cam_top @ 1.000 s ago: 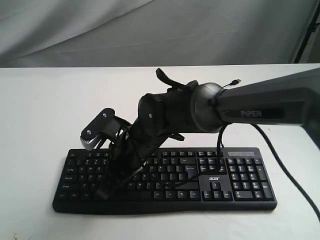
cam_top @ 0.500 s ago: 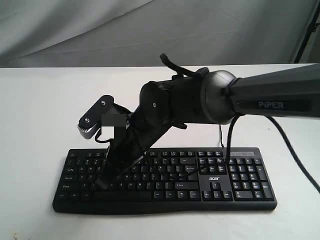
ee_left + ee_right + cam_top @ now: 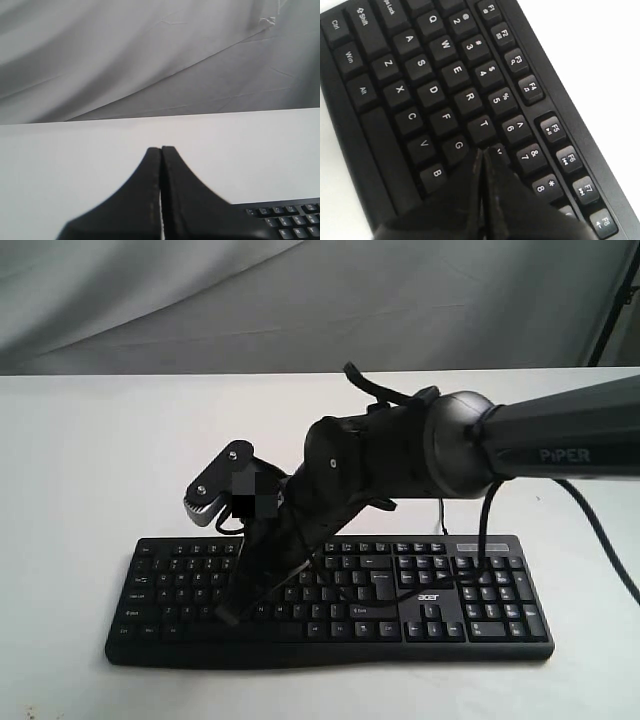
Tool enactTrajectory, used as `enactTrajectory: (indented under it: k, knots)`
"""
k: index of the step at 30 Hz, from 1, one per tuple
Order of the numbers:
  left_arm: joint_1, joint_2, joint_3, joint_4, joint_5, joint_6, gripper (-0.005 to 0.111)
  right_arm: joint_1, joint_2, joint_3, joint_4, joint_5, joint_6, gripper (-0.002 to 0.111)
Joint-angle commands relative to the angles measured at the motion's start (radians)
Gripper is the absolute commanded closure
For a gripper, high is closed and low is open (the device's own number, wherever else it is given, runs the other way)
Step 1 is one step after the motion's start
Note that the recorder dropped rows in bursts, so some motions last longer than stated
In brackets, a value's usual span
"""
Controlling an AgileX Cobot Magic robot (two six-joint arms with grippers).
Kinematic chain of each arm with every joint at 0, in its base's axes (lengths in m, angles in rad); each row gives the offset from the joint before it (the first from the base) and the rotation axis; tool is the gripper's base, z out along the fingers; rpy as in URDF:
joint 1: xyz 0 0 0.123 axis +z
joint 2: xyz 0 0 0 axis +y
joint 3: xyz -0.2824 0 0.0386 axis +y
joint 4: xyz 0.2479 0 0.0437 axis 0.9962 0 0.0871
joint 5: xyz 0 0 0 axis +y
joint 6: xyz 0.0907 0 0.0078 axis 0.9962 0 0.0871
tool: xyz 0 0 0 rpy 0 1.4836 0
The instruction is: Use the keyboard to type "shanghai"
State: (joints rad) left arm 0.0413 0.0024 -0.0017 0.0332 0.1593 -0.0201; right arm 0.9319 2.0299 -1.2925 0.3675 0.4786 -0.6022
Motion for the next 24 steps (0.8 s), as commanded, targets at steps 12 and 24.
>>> enactTrajectory:
  k: [12,24]
  knots:
    - [-0.006,-0.002,0.002,-0.002,-0.006,-0.003,0.107,-0.002,0.014,0.004,0.054,-0.005,-0.041,0.108]
    - [-0.006,-0.002,0.002,-0.002,-0.006,-0.003,0.107,-0.002,0.05,0.004,0.068,-0.003,-0.048,0.108]
